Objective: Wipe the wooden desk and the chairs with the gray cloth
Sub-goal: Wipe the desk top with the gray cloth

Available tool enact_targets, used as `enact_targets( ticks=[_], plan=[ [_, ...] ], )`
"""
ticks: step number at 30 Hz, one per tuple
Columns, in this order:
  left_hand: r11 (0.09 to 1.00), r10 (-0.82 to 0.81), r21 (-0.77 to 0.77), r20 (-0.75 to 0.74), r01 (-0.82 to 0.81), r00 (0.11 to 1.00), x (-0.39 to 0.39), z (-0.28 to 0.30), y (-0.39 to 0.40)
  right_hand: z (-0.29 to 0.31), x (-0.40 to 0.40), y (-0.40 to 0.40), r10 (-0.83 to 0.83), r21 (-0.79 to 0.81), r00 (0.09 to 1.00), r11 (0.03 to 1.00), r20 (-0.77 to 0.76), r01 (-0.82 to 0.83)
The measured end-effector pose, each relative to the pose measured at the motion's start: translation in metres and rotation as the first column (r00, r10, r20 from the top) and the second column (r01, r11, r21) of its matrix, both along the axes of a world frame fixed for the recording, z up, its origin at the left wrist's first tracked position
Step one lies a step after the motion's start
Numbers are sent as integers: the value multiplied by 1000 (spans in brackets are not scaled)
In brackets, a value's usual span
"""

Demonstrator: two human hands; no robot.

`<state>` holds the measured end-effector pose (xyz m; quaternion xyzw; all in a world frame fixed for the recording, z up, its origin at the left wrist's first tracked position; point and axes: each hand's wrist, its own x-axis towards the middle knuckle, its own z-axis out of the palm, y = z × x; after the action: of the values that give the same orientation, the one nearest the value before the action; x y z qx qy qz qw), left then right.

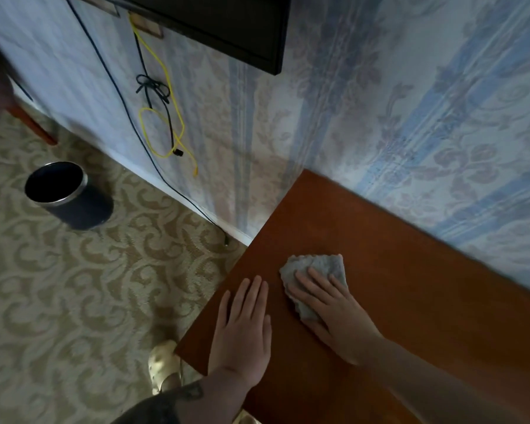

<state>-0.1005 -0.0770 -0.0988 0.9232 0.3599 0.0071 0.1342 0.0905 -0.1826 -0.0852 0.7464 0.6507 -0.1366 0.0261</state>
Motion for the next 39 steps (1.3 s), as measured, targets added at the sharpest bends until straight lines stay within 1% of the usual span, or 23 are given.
enact_targets(
  ticks=[1,2,5,8,11,12,14,15,16,17,18,20,23,24,26,27,28,30,31,33,35,37,39],
  plan=[
    [1000,0,2,2,0,1000,0,0,0,1,8,-7,27,-4,999,1000,38,-27],
    [1000,-1,0,3,1,1000,-1,0,0,0,12,-12,-7,-3,998,1000,59,7],
    [1000,2,-5,2,-2,1000,-2,-1,1,-5,9,-20,-288,60,958,956,1,287],
    [1000,1,-5,-1,-1,1000,-2,0,1,-10,9,-32,-544,108,829,823,-126,557],
    [1000,-19,-8,5,19,1000,-4,-1,1,-10,21,-62,-750,134,648,634,-133,761],
    [1000,-23,-9,2,23,1000,-4,-1,1,-9,25,-72,-825,144,549,532,-134,834],
    [1000,-18,-3,-4,18,1000,-3,-1,2,-5,31,-73,-939,146,293,268,-182,952],
    [1000,-16,1,-6,16,1000,-2,-2,2,-1,30,-63,-960,130,197,173,-199,976],
    [1000,-17,4,-8,17,1000,-2,-2,1,1,26,-46,-968,102,148,129,-205,986],
    [1000,-20,4,-7,20,1000,-2,-2,1,4,22,-25,-966,74,151,138,-211,988],
    [1000,-22,4,-4,22,1000,-2,-1,1,4,17,-4,-953,53,204,197,-224,979],
    [1000,-25,1,-2,25,1000,-2,0,1,2,5,31,-898,45,368,368,-241,929],
    [1000,-21,6,-16,21,1000,-1,-1,1,0,3,48,-760,73,616,616,-208,784],
    [1000,-23,5,-22,23,999,-1,-1,1,2,2,47,-679,72,703,706,-210,704],
    [1000,-23,6,-26,24,999,-1,-1,1,8,1,41,-449,46,868,883,-210,468],
    [1000,-21,9,-27,22,999,-1,-1,1,11,2,36,-326,16,922,942,-211,336],
    [1000,-21,9,-27,22,999,-1,-1,1,13,4,29,-220,-13,953,975,-209,222],
    [1000,-21,4,-22,21,1000,-2,-1,1,11,16,9,-91,-21,981,996,-172,89],
    [1000,-20,0,-18,20,1000,-2,-1,1,10,24,0,-97,-20,984,995,-148,95],
    [1000,-15,-3,-16,15,1000,-2,0,2,8,37,-14,-216,-30,973,976,-88,214],
    [1000,-10,9,-17,10,1000,-1,-1,1,6,43,-13,-346,-23,938,938,-38,345],
    [1000,-15,12,-29,15,999,-1,-1,1,4,43,3,-472,26,880,880,-46,474],
    [1000,-13,14,-41,13,999,-1,-2,1,0,46,25,-608,76,789,785,-89,614]
  ],
)
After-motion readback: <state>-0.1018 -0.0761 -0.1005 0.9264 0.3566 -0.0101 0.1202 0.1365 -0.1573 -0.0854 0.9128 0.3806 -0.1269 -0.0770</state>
